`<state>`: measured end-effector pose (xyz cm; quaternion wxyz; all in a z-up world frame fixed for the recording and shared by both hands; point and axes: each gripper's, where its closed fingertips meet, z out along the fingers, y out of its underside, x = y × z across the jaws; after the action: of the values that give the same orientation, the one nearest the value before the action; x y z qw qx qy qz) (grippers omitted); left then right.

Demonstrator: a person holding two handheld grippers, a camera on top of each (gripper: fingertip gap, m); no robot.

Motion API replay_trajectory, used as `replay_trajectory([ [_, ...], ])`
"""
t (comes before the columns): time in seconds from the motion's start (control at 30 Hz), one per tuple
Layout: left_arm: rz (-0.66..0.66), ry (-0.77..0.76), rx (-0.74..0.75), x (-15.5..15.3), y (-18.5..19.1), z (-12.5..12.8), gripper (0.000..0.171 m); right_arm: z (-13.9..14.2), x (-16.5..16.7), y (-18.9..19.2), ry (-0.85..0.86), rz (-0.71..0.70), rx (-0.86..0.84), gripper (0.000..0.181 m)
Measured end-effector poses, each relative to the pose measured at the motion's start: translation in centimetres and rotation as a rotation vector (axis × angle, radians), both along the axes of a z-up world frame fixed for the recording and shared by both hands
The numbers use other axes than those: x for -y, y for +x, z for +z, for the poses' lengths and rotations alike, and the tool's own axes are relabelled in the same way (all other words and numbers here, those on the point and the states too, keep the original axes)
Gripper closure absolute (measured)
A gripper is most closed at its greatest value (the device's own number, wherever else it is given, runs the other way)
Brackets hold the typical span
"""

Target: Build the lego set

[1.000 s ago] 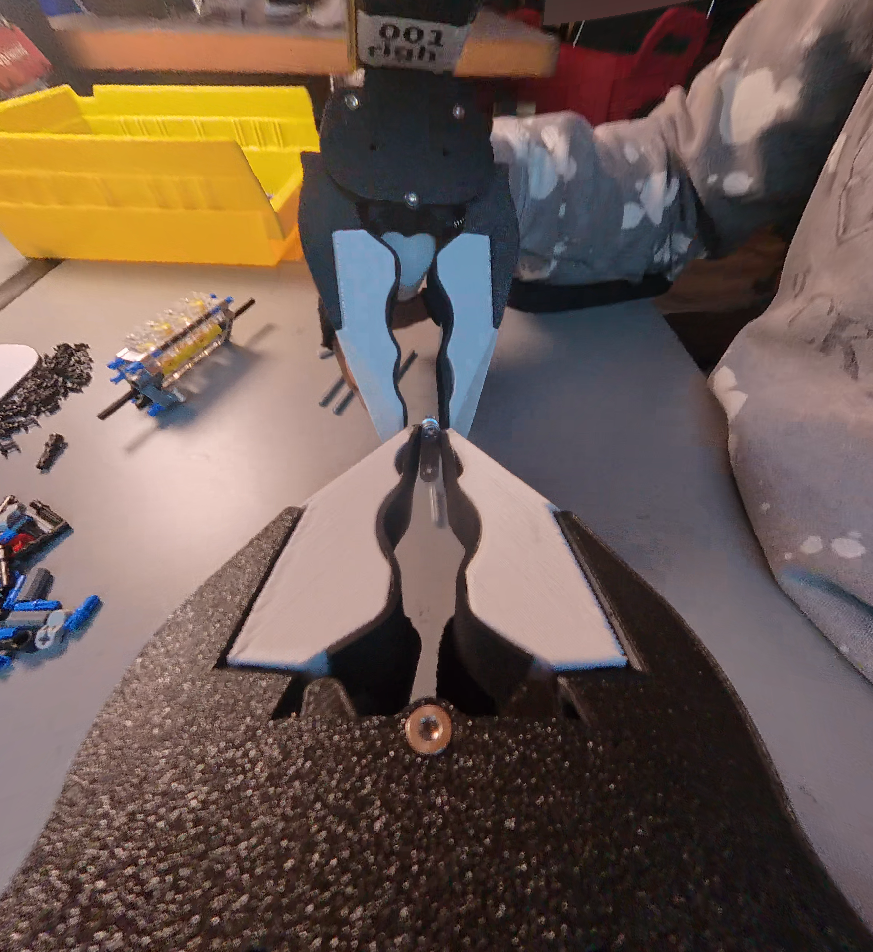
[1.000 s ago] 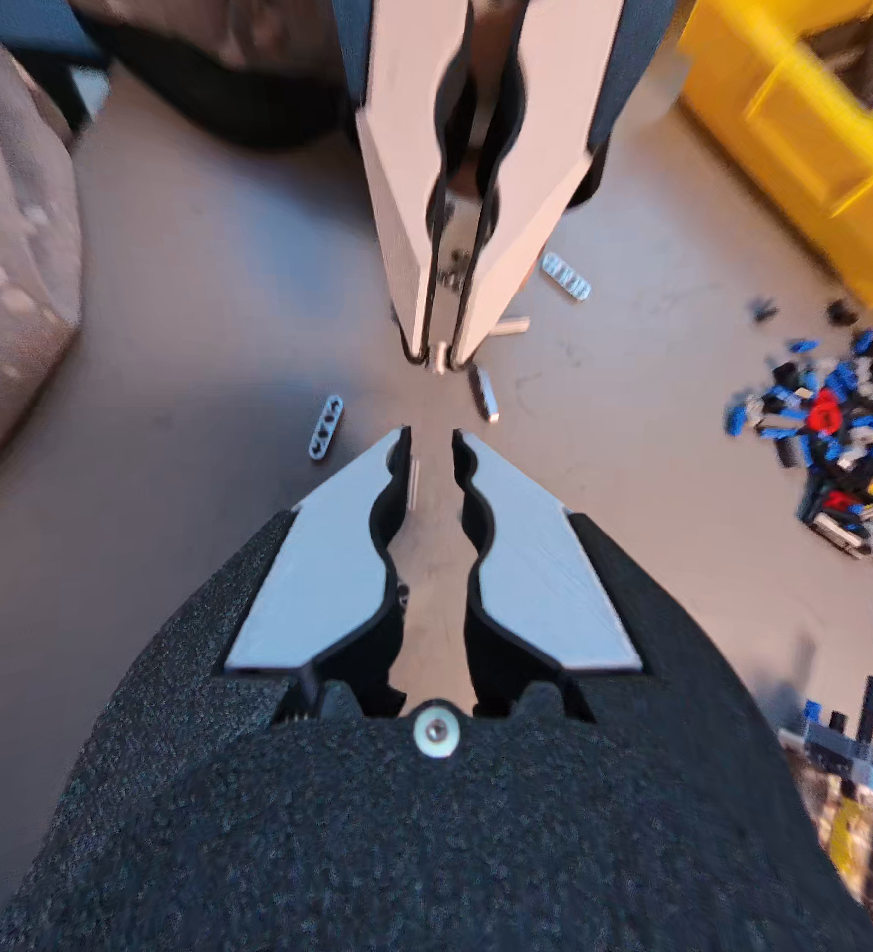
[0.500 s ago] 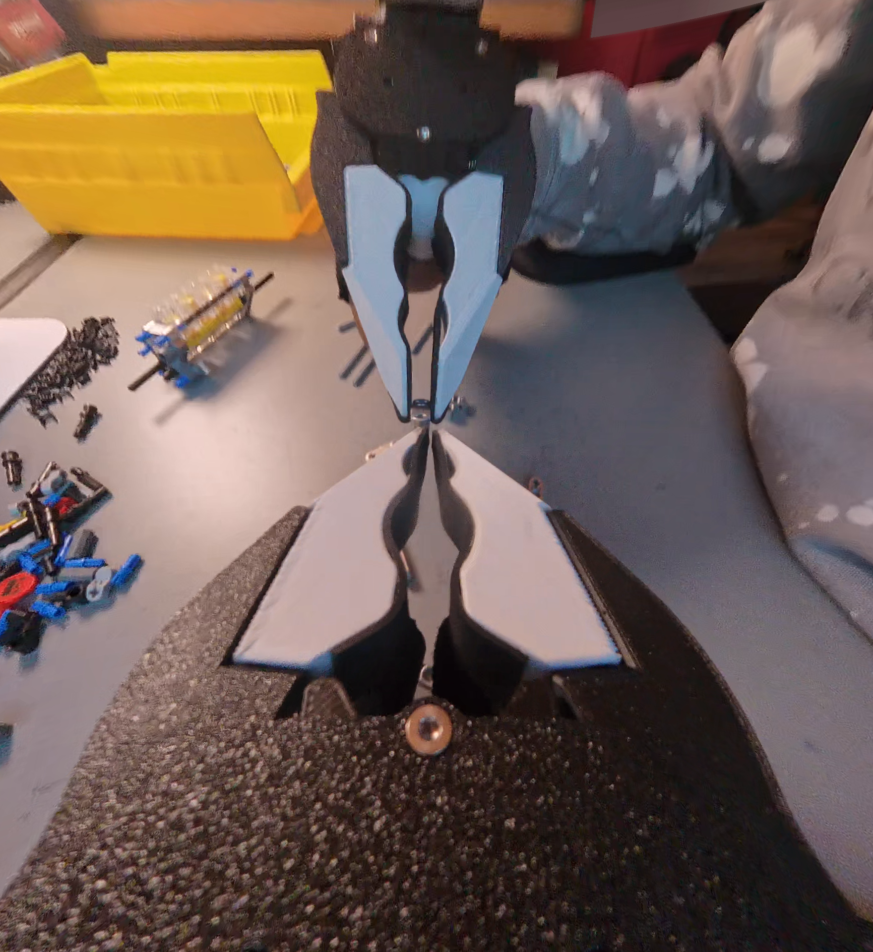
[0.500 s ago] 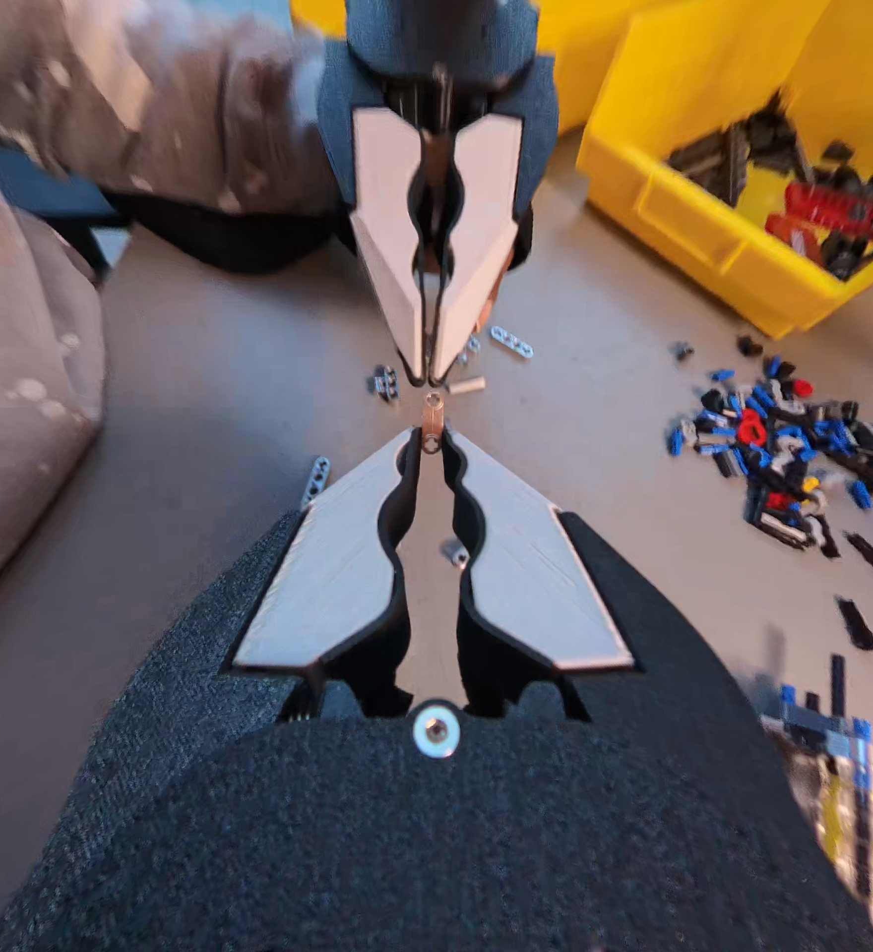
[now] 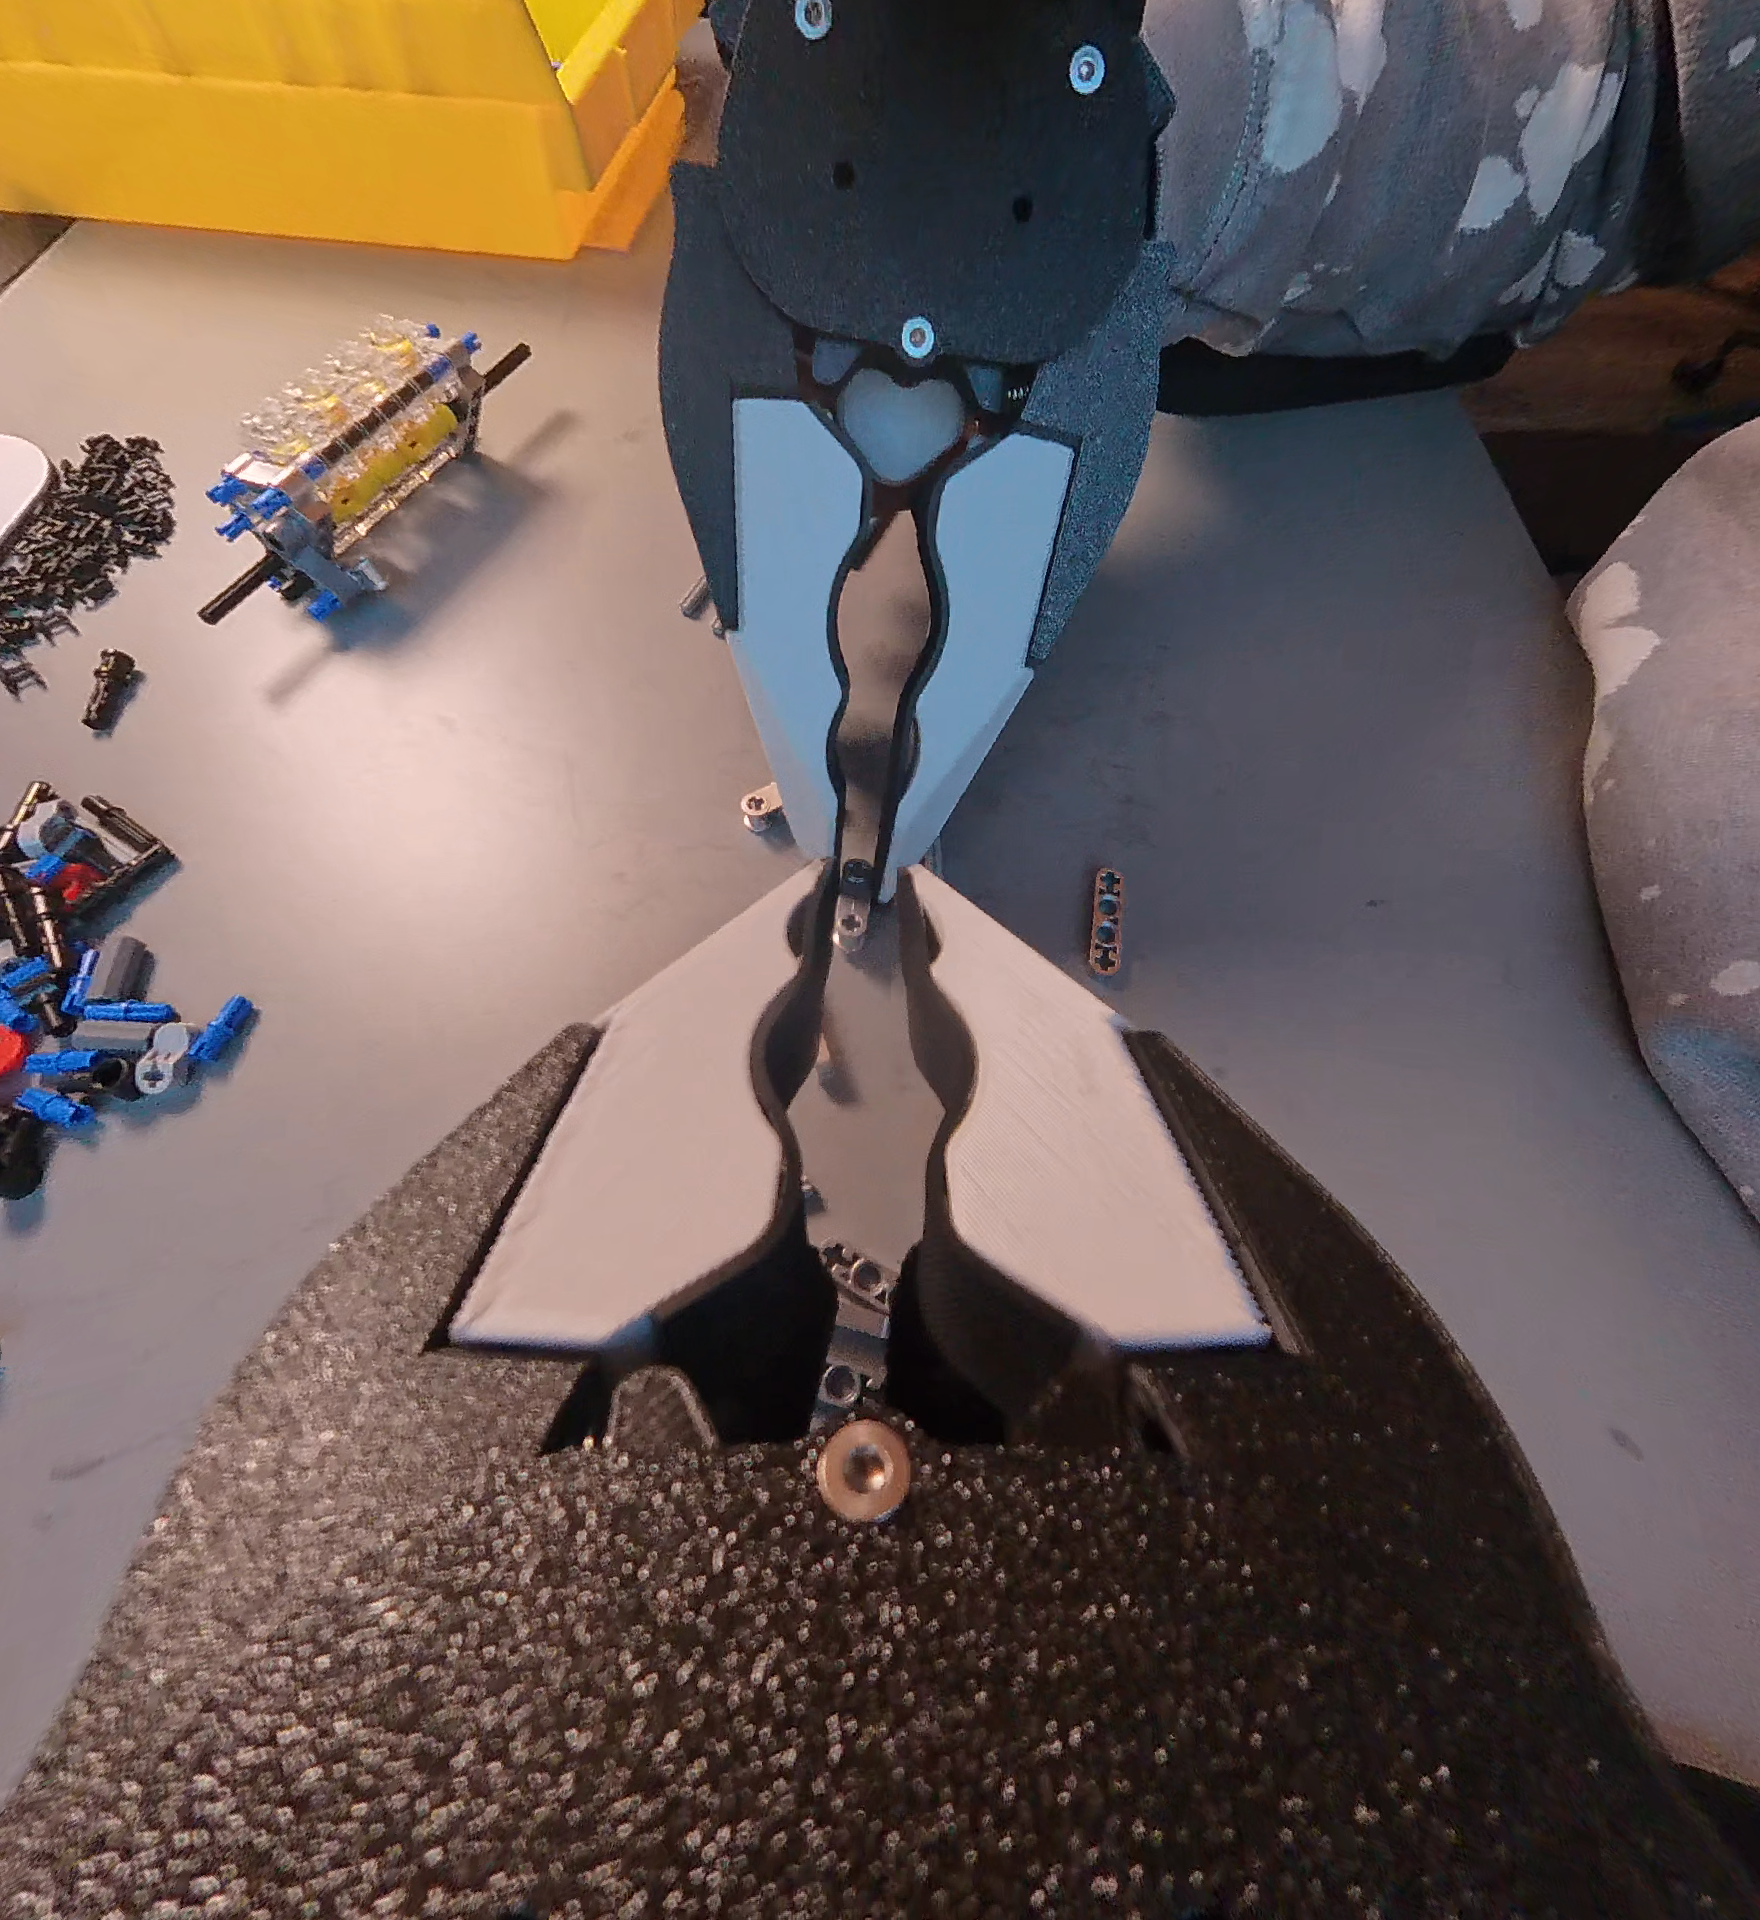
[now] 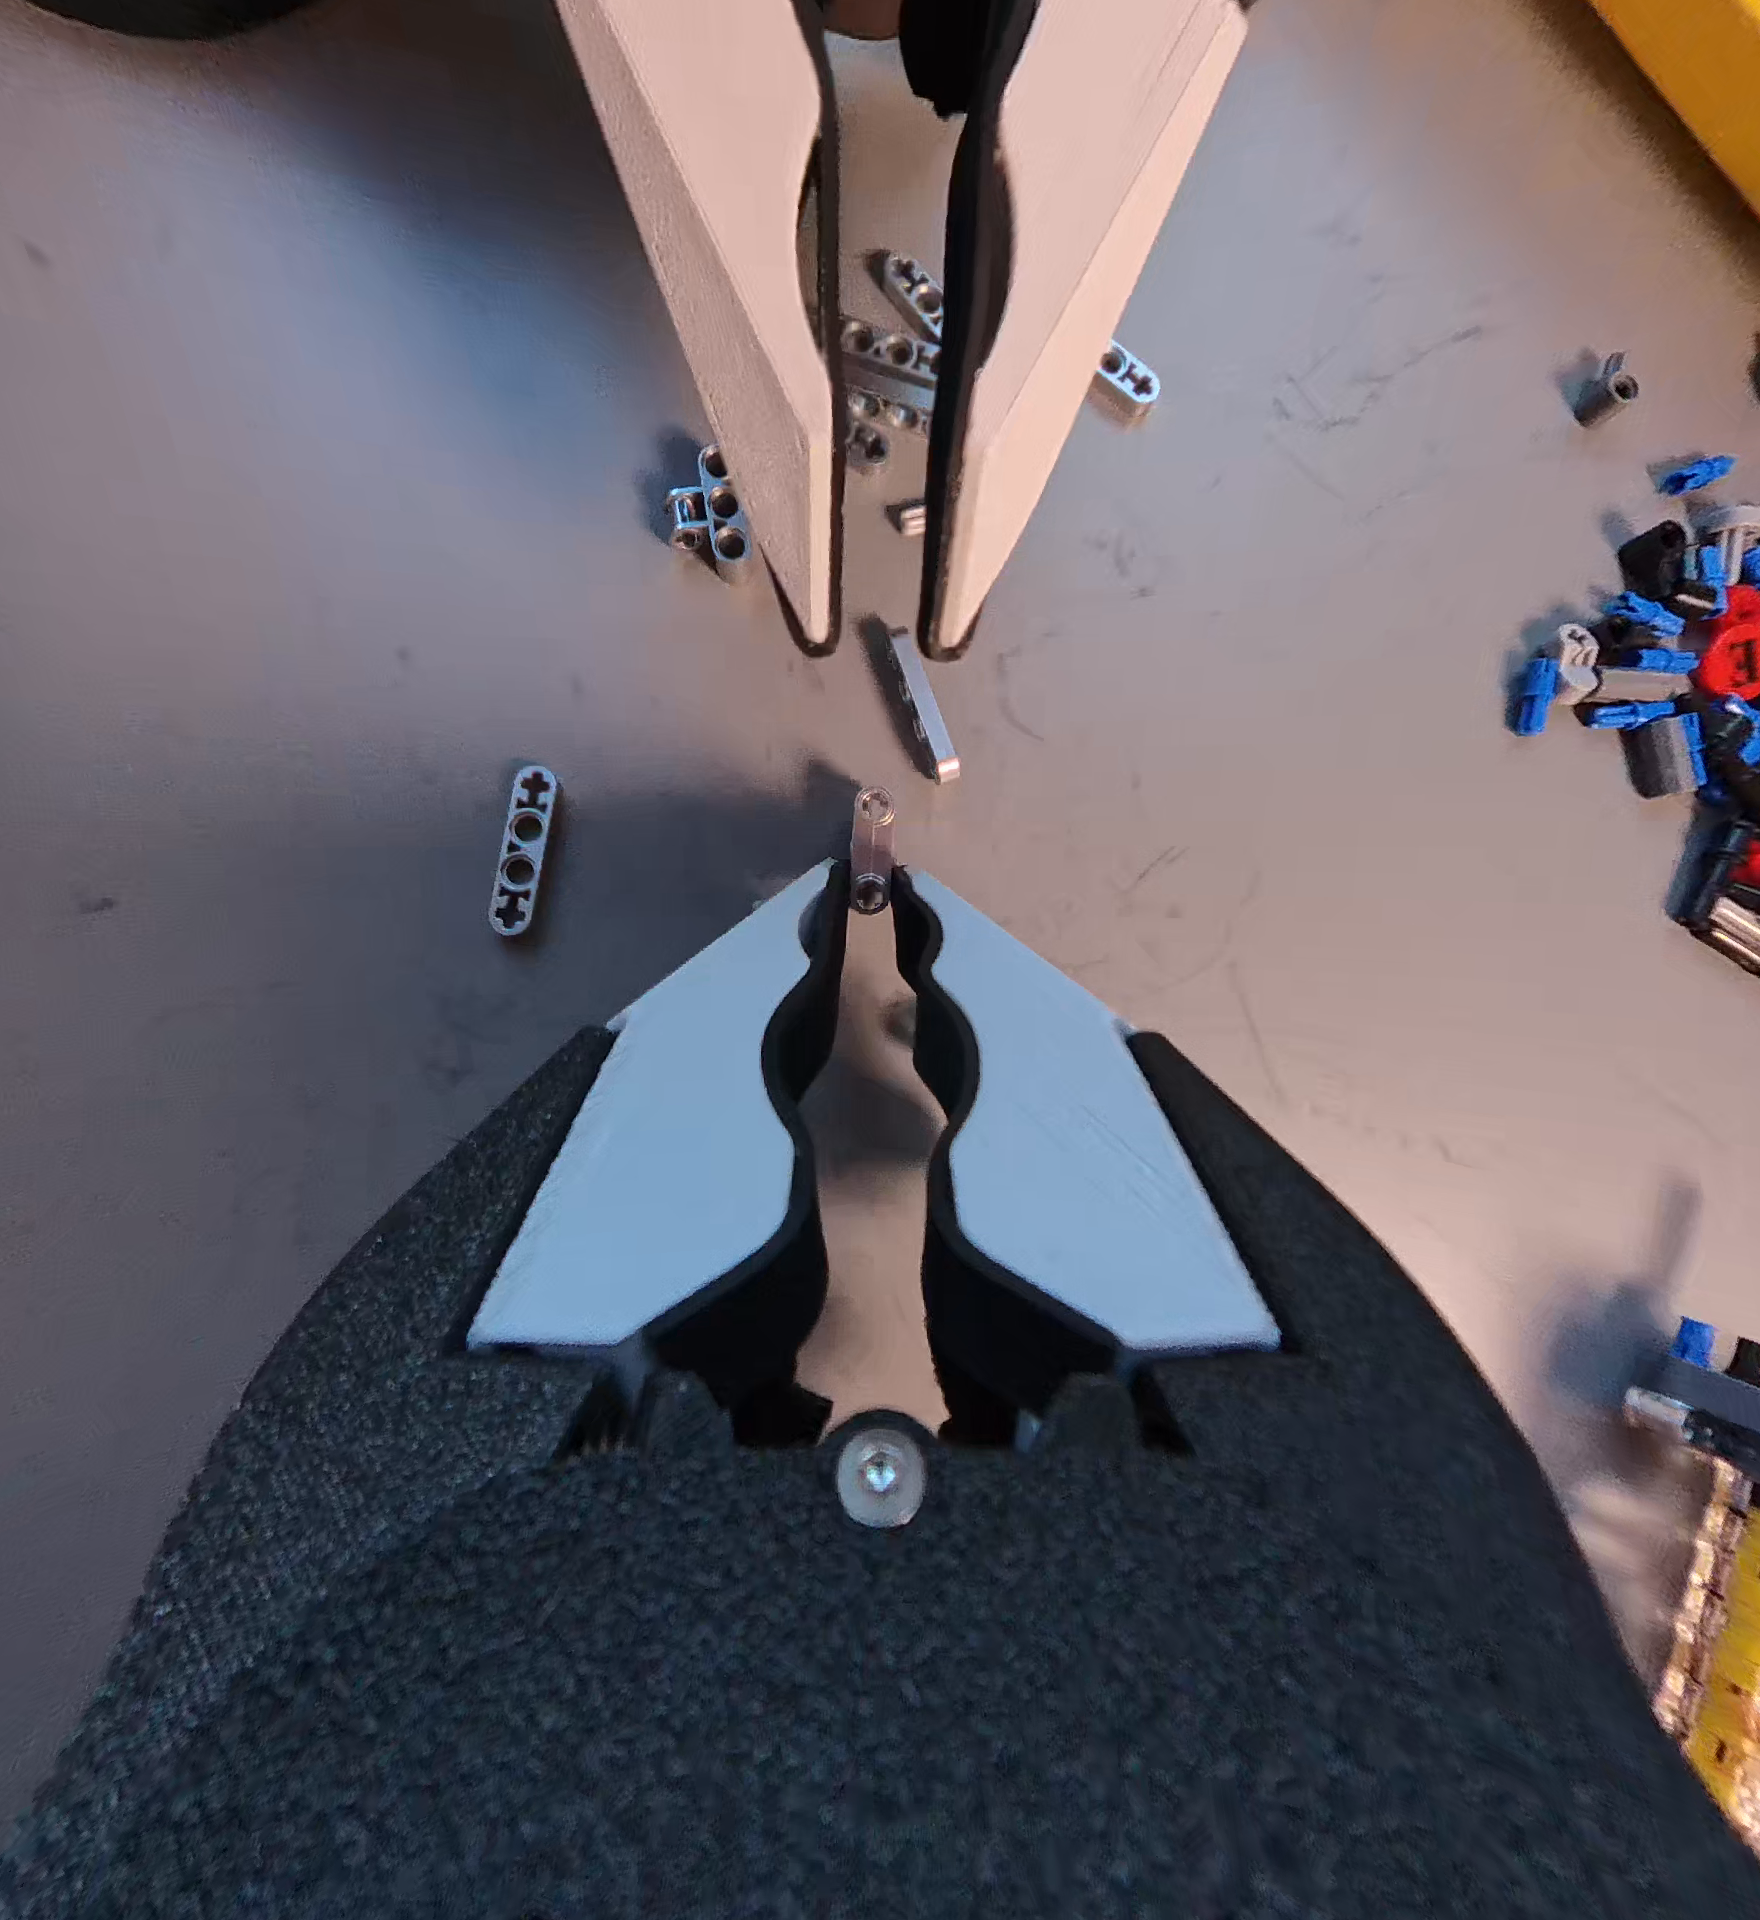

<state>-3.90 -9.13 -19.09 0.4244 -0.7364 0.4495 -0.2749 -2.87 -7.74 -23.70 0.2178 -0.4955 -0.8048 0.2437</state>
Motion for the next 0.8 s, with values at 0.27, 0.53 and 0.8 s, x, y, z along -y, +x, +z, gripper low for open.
replay_trajectory([
  [0.27,0.001,-0.011,0.005,0.0,0.0,-0.1,0.162,1.2,0.3,2.7,-0.064,0.081,0.026,0.163],
  [0.53,-0.024,-0.041,0.018,0.5,0.7,-0.2,0.162,-0.1,1.0,2.4,-0.051,0.096,0.060,0.179],
  [0.8,-0.024,-0.036,0.054,0.5,1.7,0.2,0.160,4.2,0.4,0.8,-0.027,0.080,-0.155,0.180],
])
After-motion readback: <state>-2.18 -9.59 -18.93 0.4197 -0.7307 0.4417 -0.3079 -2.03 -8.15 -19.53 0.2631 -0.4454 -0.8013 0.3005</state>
